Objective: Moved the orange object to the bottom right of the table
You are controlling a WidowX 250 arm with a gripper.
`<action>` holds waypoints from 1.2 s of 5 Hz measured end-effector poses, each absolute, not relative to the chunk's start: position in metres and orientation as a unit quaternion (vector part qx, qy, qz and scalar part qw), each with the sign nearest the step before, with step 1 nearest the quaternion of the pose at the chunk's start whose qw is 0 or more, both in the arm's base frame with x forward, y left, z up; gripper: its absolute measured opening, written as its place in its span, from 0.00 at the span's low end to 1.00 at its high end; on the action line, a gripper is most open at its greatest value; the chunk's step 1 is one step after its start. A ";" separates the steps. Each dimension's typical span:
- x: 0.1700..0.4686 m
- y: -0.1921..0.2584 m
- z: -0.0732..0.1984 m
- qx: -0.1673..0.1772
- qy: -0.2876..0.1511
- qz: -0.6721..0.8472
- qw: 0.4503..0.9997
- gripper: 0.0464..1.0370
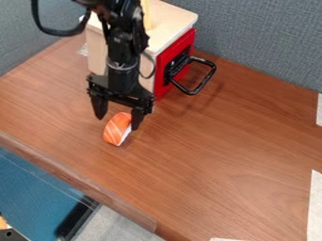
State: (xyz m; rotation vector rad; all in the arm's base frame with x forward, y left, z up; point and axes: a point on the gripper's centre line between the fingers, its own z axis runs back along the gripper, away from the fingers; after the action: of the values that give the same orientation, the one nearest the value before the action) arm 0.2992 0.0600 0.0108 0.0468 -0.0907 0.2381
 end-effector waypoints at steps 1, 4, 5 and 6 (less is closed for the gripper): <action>0.297 0.062 0.003 0.025 -0.040 0.114 0.992 0.96; 0.292 0.040 0.017 0.038 -0.055 0.136 0.988 0.54; 0.293 0.023 0.029 0.024 -0.061 0.143 0.988 0.53; 0.298 -0.009 0.036 -0.001 -0.067 0.120 0.990 0.54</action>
State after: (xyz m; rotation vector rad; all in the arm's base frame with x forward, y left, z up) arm 0.2979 -0.0093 0.0360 -0.0027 -0.1337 0.2415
